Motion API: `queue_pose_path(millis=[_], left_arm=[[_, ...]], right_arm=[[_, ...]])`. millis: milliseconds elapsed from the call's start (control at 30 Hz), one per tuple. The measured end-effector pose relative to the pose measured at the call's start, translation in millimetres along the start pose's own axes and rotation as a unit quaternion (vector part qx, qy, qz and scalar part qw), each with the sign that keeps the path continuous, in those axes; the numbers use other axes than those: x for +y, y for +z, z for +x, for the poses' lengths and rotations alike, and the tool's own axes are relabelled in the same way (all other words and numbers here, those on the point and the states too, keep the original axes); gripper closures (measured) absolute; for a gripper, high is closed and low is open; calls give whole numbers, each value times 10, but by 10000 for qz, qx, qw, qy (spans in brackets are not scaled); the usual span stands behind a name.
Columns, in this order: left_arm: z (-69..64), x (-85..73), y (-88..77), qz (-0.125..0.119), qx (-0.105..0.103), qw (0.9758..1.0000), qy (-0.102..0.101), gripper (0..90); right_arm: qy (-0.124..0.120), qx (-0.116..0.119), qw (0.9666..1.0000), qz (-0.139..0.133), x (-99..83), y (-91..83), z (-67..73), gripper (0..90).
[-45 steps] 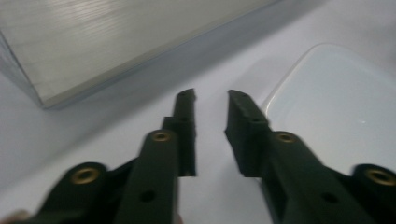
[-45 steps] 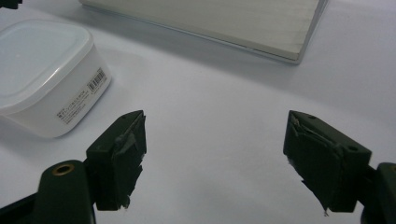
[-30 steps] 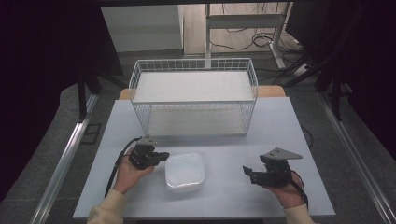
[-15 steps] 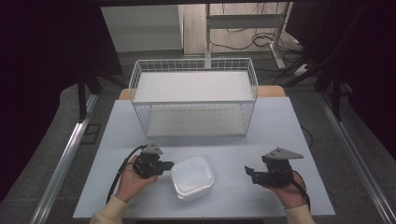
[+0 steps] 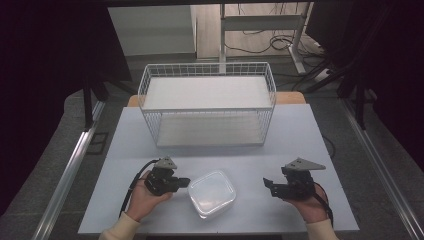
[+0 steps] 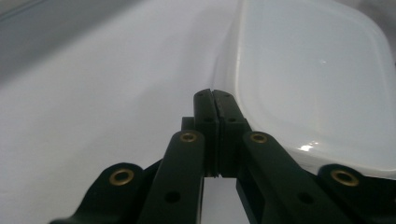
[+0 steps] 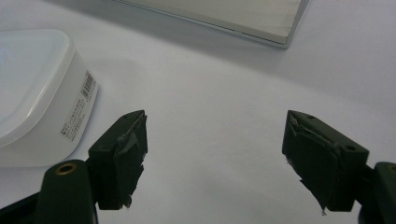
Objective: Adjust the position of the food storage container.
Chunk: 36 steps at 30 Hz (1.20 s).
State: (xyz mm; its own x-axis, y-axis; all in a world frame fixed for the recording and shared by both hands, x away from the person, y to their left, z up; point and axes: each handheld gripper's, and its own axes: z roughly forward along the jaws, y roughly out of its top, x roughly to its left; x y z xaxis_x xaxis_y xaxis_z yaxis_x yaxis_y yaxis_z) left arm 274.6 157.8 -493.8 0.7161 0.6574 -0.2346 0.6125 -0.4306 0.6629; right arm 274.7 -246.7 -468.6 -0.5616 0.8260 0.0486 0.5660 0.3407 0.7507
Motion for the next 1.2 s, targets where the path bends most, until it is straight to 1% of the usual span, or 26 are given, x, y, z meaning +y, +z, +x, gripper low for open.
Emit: queue_pose_path(millis=[67,100,167,200,233,267,300,333,367,433,500,533,567,600,633,667,700,733,833,933,1000,1067,1100,1200], left_arm=[[20,-7,-33,-68,150,9999,-14,873],[37,-14,-63,-154,259,9995,-47,855],[64,-30,-122,-313,472,9983,-127,763],[78,-40,-154,-413,623,9971,-165,700],[78,-40,-154,-413,623,9971,-165,615],[120,-58,-226,-586,876,9940,-287,493],[148,-66,-266,-630,929,9929,-392,429],[176,-74,-305,-665,938,9921,-497,373],[197,-84,-343,-689,922,9916,-590,335],[225,-106,-407,-687,915,9909,-707,293],[234,-131,-455,-668,918,9906,-762,271],[235,-140,-477,-655,923,9906,-768,266],[237,-146,-496,-656,935,9906,-758,262],[241,-153,-531,-684,958,9901,-767,262],[245,-157,-553,-709,959,9897,-787,261],[251,-165,-593,-777,948,9888,-847,260],[253,-170,-610,-801,953,9883,-878,258],[262,-177,-630,-822,957,9882,-875,257],[271,-201,-655,-853,961,9873,-939,254],[271,-215,-657,-891,991,9867,-927,254],[266,-217,-659,-908,988,9865,-934,255],[262,-217,-657,-913,983,9867,-919,255],[257,-218,-656,-930,984,9866,-908,257],[245,-214,-670,-971,1008,9864,-859,260]], right_arm=[[-50,28,10000,-14,13,-24,8,239],[-44,41,10000,-20,20,-38,14,248],[-85,95,9999,-56,41,-87,17,272],[-86,139,9998,-64,46,-106,18,286],[-87,186,9998,-67,48,-120,17,298],[-89,244,9997,-45,48,-129,19,315],[-98,267,9996,-18,48,-133,20,327],[-126,284,9995,11,47,-135,23,341],[-159,291,9994,37,48,-136,28,363],[-211,359,9991,120,54,-135,39,408],[-267,448,9984,212,62,-136,57,454],[-333,489,9979,259,64,-134,68,470],[-417,520,9973,322,67,-135,81,507],[-469,529,9968,362,67,-134,96,535],[-592,539,9960,400,68,-129,116,583],[-635,549,9956,416,69,-127,131,613],[-716,599,9945,468,72,-119,159,656],[-738,639,9940,496,72,-111,178,682],[-925,800,9905,634,71,-80,245,794],[-1137,1006,9854,769,66,-31,320,887],[-1276,1137,9815,869,64,1,388,896],[-1412,1210,9781,937,62,30,469,896],[-1528,1246,9755,974,62,46,537,897],[-1763,1433,9681,1052,67,93,697,897]])
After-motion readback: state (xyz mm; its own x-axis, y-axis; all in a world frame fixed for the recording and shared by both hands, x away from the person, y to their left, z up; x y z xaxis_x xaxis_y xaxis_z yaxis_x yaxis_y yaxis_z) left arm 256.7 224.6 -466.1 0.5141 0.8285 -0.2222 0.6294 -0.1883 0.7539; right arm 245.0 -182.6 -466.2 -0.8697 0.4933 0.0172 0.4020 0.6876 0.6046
